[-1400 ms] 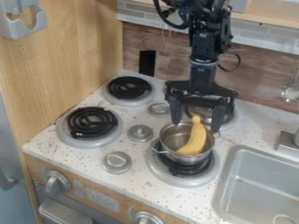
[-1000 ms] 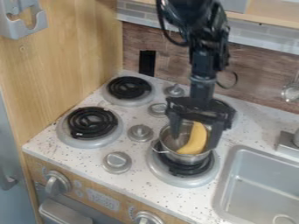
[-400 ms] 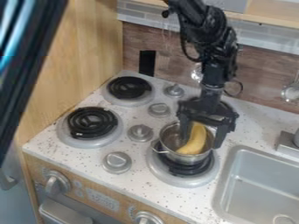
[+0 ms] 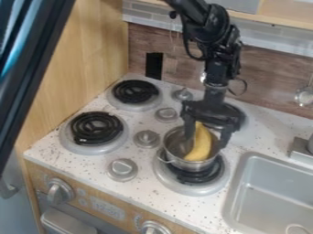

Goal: Moved the ripe banana to the top right corner of the stove

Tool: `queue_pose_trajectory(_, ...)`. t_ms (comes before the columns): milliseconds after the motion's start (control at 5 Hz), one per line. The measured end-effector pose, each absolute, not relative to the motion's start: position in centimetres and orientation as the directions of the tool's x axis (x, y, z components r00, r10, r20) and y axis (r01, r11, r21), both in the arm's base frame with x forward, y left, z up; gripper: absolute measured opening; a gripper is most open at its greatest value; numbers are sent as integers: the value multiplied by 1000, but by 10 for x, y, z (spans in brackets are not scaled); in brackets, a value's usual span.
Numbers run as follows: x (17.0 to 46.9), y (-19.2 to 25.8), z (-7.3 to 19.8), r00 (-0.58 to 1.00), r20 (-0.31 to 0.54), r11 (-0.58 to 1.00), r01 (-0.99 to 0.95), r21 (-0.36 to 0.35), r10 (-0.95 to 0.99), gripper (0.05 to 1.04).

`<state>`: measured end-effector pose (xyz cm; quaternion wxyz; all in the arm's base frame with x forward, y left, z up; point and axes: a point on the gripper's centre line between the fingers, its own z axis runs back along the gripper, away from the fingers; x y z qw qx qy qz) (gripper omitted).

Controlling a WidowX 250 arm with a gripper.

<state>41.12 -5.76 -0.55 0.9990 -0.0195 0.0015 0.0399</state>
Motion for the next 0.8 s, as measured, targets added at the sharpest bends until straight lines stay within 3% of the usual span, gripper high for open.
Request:
queue_pose_trajectory(400, 409, -41, 31, 988, 115, 992, -93, -90, 103, 999)
queue_pose_trajectory(800, 399, -37, 27, 992, 68, 993, -97, -72, 102, 999)
